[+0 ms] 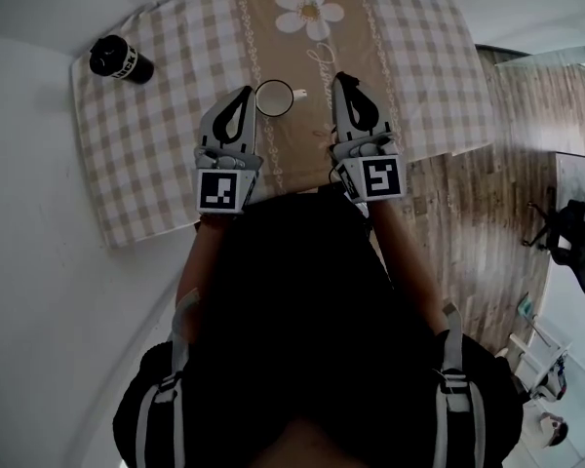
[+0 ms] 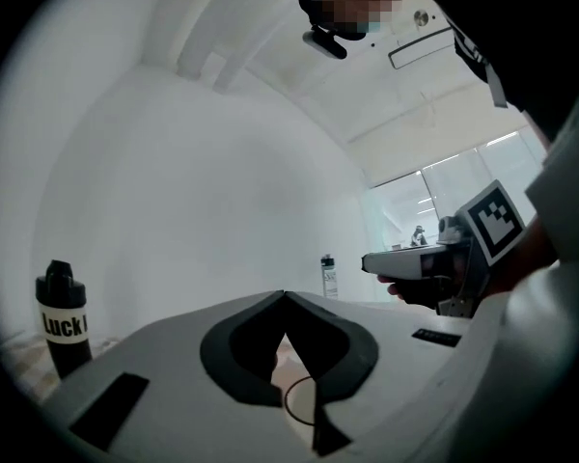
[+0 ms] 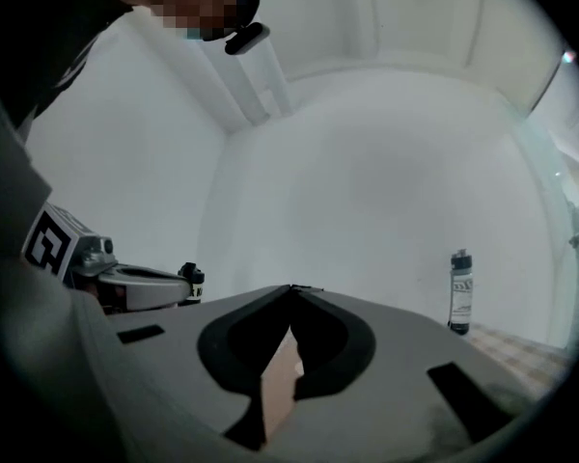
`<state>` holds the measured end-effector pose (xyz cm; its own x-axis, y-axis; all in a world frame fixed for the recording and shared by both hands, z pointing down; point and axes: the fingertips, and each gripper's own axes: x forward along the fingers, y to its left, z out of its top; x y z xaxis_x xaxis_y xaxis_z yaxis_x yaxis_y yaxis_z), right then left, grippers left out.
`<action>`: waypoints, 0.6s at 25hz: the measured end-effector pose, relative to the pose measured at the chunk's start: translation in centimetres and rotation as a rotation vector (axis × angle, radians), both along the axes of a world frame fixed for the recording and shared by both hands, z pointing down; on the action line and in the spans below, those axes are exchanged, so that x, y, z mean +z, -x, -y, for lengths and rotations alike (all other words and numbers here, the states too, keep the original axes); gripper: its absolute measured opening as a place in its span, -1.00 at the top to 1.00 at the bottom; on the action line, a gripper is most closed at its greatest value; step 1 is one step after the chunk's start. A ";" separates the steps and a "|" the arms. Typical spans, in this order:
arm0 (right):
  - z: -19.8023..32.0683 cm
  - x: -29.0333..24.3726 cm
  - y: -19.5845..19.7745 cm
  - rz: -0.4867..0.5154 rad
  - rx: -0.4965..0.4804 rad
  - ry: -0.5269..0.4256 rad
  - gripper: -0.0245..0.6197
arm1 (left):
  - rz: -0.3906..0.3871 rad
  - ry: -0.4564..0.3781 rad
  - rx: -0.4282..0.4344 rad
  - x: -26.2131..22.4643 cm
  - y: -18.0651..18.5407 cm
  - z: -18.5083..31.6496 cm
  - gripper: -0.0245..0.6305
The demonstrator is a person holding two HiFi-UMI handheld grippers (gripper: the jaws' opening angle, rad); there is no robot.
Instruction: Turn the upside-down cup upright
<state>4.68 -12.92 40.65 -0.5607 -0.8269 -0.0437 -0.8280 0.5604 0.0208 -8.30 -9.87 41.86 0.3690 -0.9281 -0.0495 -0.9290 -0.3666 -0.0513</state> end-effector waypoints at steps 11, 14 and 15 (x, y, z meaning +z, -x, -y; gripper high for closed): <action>-1.4 2.6 1.3 -0.044 -0.013 0.073 0.91 | 0.030 0.004 -0.102 0.6 -0.7 -0.8 0.96; -2.3 2.7 2.0 -0.038 -0.030 0.067 0.91 | 0.045 0.007 -0.098 1.0 -1.3 -1.1 0.96; -2.6 2.5 2.3 -0.037 -0.036 0.054 0.91 | 0.042 0.012 -0.099 1.2 -1.5 -1.3 0.96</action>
<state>2.38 -10.33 43.20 -0.5906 -0.8066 0.0216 -0.8064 0.5910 0.0199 -6.79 -8.60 43.08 0.2769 -0.9606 -0.0245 -0.9578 -0.2739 -0.0871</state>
